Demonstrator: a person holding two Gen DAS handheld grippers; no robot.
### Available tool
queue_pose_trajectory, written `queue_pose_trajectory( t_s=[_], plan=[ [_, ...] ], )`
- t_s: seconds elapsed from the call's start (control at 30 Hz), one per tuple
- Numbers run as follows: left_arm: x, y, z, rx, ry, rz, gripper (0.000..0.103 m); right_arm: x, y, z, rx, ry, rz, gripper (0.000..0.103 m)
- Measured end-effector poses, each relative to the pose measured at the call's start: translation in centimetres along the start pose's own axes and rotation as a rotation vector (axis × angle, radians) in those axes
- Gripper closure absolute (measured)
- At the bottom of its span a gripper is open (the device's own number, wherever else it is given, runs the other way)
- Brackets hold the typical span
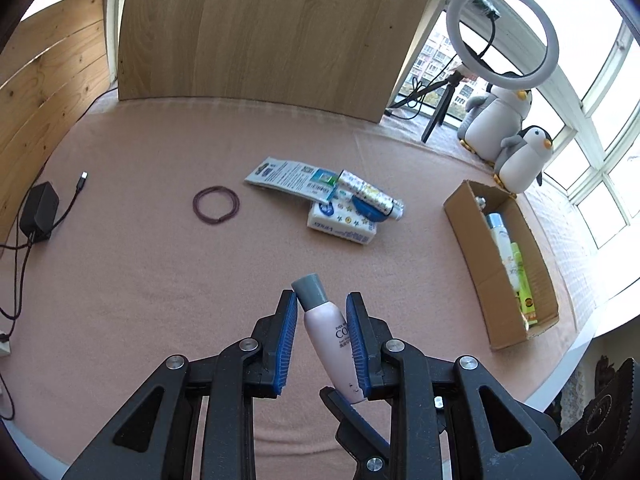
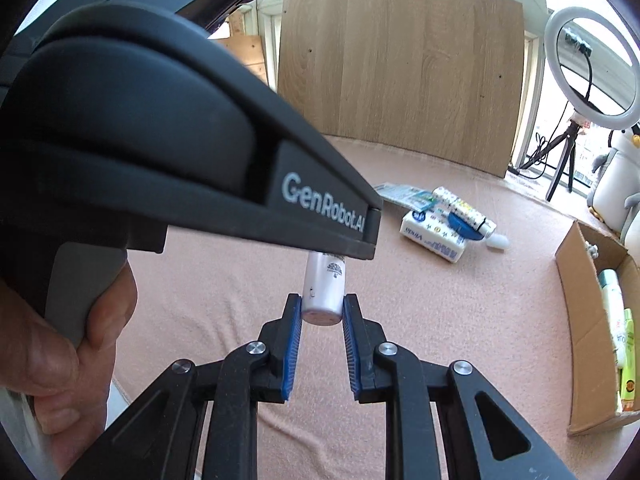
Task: Organize objects
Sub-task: 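Carry the COCO bottle with the right gripper over the cardboard box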
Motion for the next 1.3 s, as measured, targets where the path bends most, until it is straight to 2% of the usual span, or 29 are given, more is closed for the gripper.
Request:
queue_pose_trajectory(
  t_s=[0.23,0.43,0.5,0.7,0.87,1.07,1.3],
  plan=[
    [-2.6,-1.8,2.0,0.026,-0.067,-0.016,0.075,-1.7,-2.0,2.3,-0.008,-0.066,-0.031,0.085],
    [-3.1,-2.1,2.7,0.036,-0.081,-0.019,0.075,-0.3,-2.1,4.2,-0.008,-0.08,-0.04,0.085],
    [-3.0,-2.1,2.9,0.037,-0.08,-0.018,0.075,0.0,-2.9,3.9,-0.006,-0.081,-0.039,0.085],
    [-2.3,-2.2,3.2,0.04,-0.072,-0.011,0.075,-2.3,0.1,3.4,0.005,-0.081,-0.032,0.085],
    [-1.1,-3.7,3.9,0.064,-0.056,-0.02,0.075,-2.0,-1.3,3.2,0.037,-0.084,-0.039,0.085],
    [1.7,-8.5,4.4,0.138,-0.013,-0.054,0.076,-3.0,-4.1,1.8,0.109,-0.081,-0.087,0.085],
    [5.5,-17.6,3.9,0.279,0.061,-0.138,0.075,-5.2,-10.1,-1.4,0.227,-0.079,-0.209,0.085]
  ],
)
Point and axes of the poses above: each gripper's, at about its wrist camera, not at the fingertips, and x roughly the way its jaws point, y to its left, z to its top, the point moved 2 cm from there along x, roughly the way its jaws point, and after that the axes turned 6 degrees about -x, right-handed, at the moved point
